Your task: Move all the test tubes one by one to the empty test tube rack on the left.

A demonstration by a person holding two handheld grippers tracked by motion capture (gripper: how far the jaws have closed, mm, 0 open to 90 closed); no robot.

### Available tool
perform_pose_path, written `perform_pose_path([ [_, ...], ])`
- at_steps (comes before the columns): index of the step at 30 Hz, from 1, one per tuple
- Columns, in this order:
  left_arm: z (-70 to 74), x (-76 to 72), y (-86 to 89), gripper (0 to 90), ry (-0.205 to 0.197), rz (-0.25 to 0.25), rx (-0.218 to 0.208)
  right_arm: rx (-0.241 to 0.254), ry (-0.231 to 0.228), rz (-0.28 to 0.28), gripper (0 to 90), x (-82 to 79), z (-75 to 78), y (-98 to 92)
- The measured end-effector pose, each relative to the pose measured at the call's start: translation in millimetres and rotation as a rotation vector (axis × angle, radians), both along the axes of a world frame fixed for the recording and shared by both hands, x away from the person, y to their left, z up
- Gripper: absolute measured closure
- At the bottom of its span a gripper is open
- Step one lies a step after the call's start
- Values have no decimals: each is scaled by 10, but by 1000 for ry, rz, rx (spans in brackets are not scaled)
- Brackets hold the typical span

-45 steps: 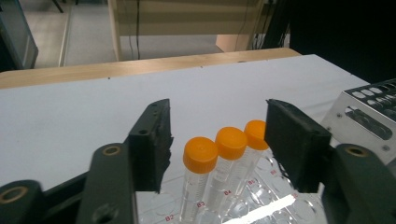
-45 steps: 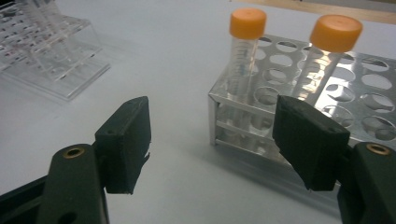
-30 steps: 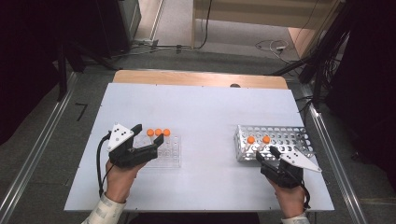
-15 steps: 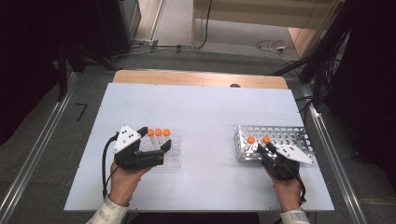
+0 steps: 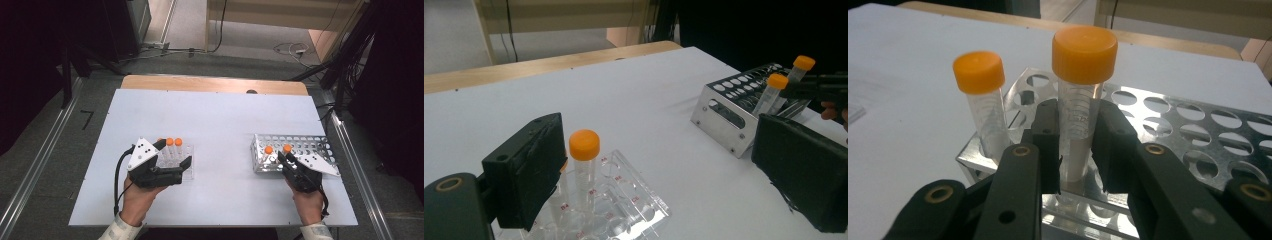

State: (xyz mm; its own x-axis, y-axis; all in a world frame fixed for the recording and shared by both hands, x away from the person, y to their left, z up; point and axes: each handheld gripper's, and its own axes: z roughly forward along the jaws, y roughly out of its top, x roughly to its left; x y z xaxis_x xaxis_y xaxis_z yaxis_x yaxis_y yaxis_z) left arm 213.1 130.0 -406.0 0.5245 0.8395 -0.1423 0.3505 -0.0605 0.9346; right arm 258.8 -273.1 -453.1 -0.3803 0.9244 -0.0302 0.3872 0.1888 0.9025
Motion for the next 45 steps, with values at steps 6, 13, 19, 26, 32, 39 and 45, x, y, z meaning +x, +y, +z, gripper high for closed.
perform_pose_path([
  [6, -7, -4, -28, 74, 6, -16, 3, 38, -42, 5, 718, -77, 159, -45],
  [13, -12, -14, -46, 82, 6, -22, 6, 60, -74, 16, 718, -189, 313, -91],
  [19, -15, -22, -52, 83, 5, -28, 5, 69, -79, 42, 718, -312, 367, -93],
  [26, -19, -34, -64, 83, 7, -33, 3, 64, -62, 84, 718, -431, 352, -42],
  [32, -23, -44, -76, 83, 10, -40, 3, 58, -53, 124, 718, -489, 336, 45],
  [39, -46, -57, -135, 84, 21, -62, 4, 42, -34, 179, 718, -536, 292, 201],
  [45, -75, -71, -203, 85, 30, -84, 4, 26, -18, 228, 718, -570, 240, 364],
])
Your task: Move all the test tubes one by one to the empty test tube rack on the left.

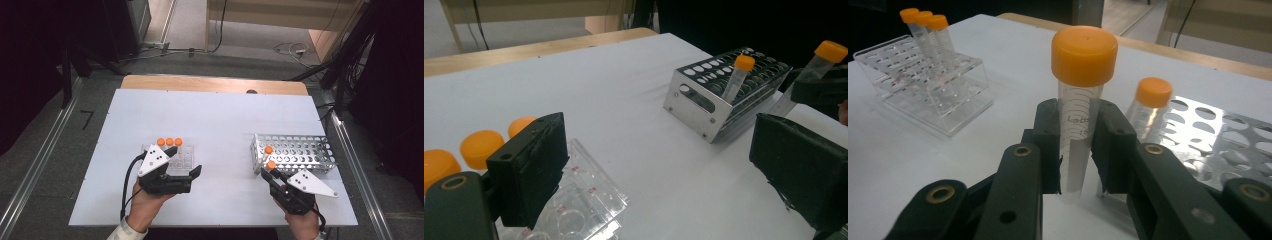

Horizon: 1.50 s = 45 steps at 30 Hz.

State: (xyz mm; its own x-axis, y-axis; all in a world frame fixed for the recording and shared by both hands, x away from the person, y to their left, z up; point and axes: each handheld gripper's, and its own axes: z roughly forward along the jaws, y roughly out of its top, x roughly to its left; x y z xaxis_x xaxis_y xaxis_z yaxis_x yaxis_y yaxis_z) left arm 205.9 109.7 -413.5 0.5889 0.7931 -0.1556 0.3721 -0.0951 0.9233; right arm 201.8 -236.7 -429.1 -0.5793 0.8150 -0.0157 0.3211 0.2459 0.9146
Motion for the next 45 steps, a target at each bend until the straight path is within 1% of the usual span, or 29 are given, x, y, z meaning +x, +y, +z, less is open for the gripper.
perform_pose_path([
  [4, -26, -12, -63, 85, 10, -19, 7, -8, 14, 30, 719, 1, -39, 105],
  [6, -36, -22, -96, 92, 12, -25, 4, -14, 15, 45, 719, -2, -56, 160],
  [10, -53, -44, -157, 98, 17, -48, 12, -27, 19, 73, 718, -12, -91, 263],
  [15, -65, -77, -238, 100, 21, -78, 4, -33, 32, 107, 719, -29, -133, 374],
  [24, -85, -172, -442, 152, 12, -161, 0, -49, 33, 178, 719, -77, -187, 622],
  [29, -106, -206, -521, 236, 5, -198, -4, -59, 36, 213, 719, -100, -212, 713],
  [36, -137, -252, -617, 397, -31, -237, 4, -60, 39, 250, 718, -137, -217, 797],
  [39, -149, -263, -638, 479, -46, -237, 7, -65, 46, 268, 718, -146, -226, 824],
  [41, -160, -264, -647, 525, -50, -238, 20, -67, 45, 277, 718, -152, -230, 842],
  [45, -190, -249, -646, 590, -43, -236, 24, -65, 48, 283, 718, -164, -231, 861],
])
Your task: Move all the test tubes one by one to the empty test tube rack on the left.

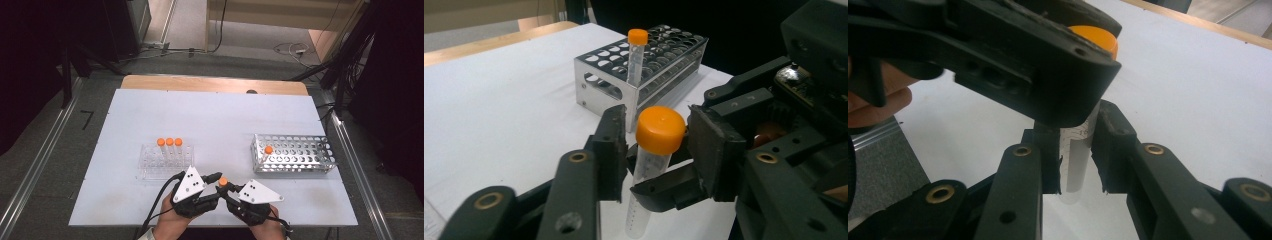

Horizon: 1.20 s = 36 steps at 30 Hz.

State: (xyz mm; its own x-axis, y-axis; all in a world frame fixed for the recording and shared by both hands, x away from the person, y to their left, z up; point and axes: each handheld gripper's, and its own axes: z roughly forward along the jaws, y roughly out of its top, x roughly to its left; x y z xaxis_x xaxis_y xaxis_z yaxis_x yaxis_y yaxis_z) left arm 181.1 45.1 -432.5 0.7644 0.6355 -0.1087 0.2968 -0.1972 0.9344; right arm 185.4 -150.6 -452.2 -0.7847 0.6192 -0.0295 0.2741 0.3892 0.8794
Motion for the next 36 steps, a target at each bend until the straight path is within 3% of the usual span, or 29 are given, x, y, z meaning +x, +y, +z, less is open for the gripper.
perform_pose_path([
  [9, -23, 0, -10, 677, 0, 1, 4, -1, 1, 0, 718, 1, -5, 1],
  [19, -16, -3, -3, 693, 3, 11, 4, 2, 1, 2, 700, -2, -3, -2],
  [25, -2, 4, 25, 694, 3, 14, -3, 6, 8, 13, 458, 8, 7, -16],
  [29, 9, 7, 45, 695, 4, 24, -12, 6, 21, -4, 357, 31, 10, -38],
  [36, 69, 16, 123, 695, 2, 48, -40, 5, 32, -27, 309, 47, 13, -85],
])
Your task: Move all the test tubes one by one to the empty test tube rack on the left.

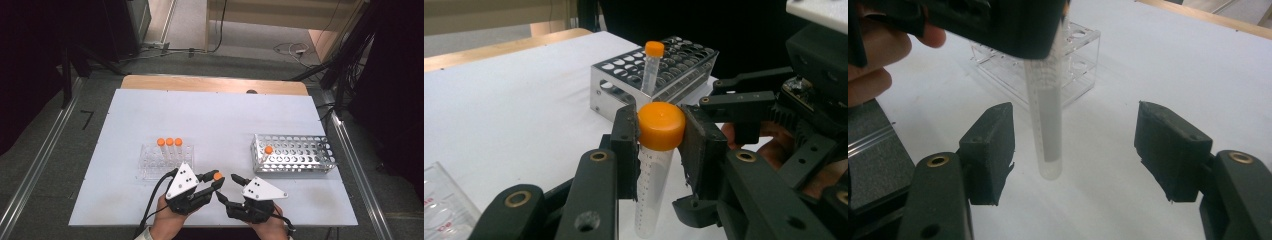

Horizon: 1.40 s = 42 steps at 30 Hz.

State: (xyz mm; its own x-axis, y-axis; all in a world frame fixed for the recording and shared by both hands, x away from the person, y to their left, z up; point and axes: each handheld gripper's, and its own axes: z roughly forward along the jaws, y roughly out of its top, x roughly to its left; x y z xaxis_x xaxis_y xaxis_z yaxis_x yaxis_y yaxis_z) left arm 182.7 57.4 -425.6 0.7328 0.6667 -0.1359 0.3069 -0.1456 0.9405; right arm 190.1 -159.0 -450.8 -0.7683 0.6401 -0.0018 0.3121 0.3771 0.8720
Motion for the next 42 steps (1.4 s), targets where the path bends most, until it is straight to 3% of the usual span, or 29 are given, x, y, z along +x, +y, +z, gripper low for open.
perform_pose_path([
  [23, 163, 28, 339, 695, 1, 85, -47, 5, -3, -46, 280, 9, 11, -135],
  [42, 317, 52, 740, 695, 10, 161, -80, 10, -3, -72, 282, 30, 10, -215],
])
